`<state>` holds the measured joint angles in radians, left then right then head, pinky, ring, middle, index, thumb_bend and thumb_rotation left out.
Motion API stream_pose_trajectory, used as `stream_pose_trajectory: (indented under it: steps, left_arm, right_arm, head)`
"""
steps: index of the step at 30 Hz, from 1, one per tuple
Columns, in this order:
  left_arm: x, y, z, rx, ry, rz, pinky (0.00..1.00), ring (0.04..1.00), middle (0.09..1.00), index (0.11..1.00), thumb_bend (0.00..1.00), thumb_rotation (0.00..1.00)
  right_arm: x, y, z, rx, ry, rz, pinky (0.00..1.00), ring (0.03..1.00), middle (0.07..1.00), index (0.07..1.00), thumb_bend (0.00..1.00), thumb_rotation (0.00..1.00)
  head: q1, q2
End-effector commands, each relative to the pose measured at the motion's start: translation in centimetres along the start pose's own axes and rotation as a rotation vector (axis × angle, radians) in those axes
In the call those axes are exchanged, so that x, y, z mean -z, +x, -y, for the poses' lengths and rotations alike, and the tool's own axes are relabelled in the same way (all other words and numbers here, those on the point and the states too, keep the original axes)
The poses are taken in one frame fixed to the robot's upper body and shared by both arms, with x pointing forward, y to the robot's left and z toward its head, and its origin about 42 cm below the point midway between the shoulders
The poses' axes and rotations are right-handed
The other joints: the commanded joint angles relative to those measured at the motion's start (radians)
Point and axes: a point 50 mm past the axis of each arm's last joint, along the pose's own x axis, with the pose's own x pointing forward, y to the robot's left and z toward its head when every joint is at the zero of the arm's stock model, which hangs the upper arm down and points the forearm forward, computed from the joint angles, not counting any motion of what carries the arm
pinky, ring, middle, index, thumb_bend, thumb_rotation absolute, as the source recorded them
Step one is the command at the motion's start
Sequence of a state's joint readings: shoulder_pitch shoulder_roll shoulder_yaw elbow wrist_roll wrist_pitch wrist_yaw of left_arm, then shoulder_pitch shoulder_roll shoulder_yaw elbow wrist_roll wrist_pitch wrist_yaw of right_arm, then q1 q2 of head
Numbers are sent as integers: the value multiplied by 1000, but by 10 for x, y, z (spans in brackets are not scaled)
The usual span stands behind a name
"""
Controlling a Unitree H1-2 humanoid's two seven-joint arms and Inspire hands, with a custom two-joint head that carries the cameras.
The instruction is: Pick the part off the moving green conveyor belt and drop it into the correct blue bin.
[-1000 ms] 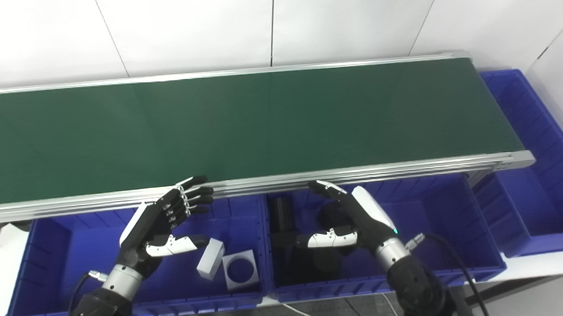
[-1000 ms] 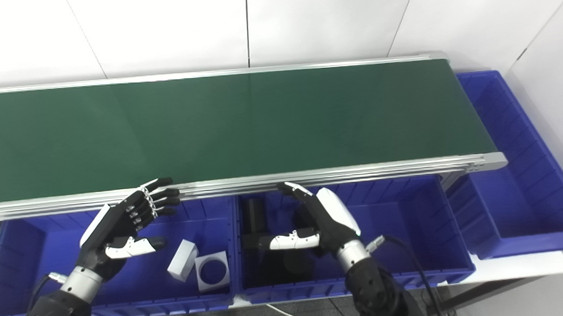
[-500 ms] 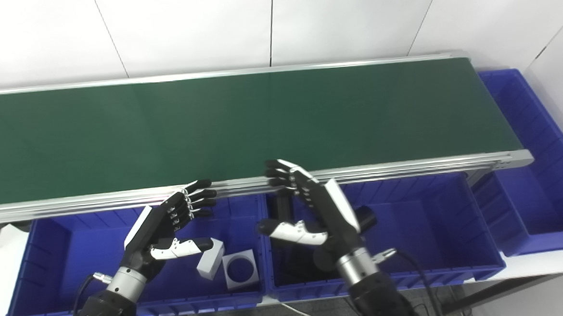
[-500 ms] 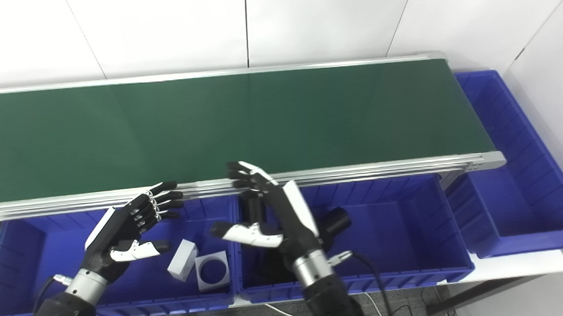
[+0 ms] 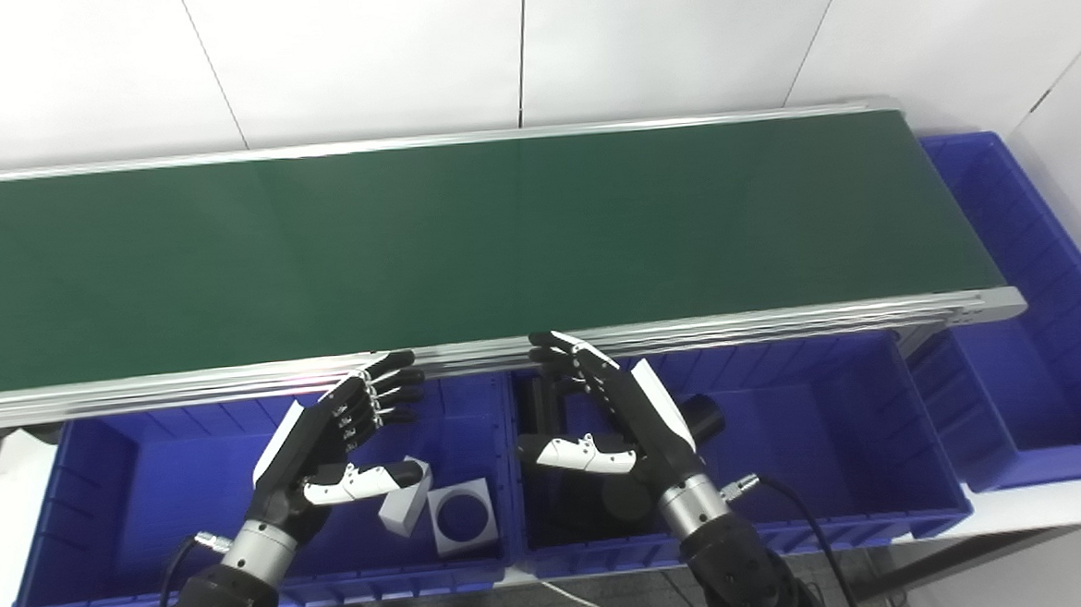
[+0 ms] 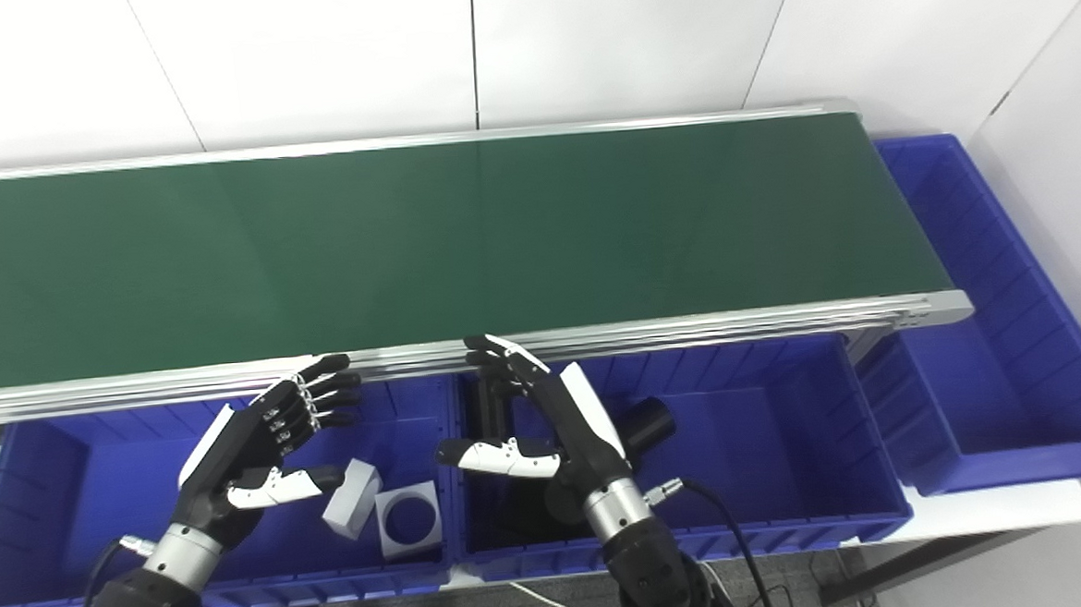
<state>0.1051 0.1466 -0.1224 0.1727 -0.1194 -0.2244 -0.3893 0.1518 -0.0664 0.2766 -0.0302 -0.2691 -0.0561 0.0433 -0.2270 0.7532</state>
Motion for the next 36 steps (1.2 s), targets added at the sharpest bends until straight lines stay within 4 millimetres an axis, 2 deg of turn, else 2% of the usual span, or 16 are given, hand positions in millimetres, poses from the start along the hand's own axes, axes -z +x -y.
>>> stream_pose_trajectory:
  steps: [1, 4, 11, 23, 36]
  left_arm:
    - [-9, 6, -1, -7, 15, 63, 730, 777, 807, 844, 944, 299]
    - [-7, 6, -1, -7, 14, 62, 734, 781, 810, 847, 938, 294]
    - [-5, 7, -1, -8, 16, 62, 736, 783, 812, 854, 932, 293]
    - [-1, 6, -1, -15, 14, 59, 764, 796, 820, 859, 945, 303]
    - [5, 7, 1, -14, -2, 61, 773, 803, 834, 867, 937, 281]
  right_arm:
    - [-7, 1, 5, -5, 12, 86, 750, 811, 827, 861, 853, 510]
    - [-2, -4, 10, 1, 27, 87, 745, 804, 825, 863, 854, 553]
    - [-1, -15, 18, 69, 54, 109, 712, 782, 799, 855, 777, 650]
    - [-3, -27, 15, 101, 65, 136, 697, 769, 795, 851, 744, 609]
    - [4, -24, 16, 92, 70, 133, 706, 777, 801, 854, 723, 636]
  head:
    - [1, -3]
    - [2, -12]
    - [5, -19]
    - [11, -34]
    - [21, -61]
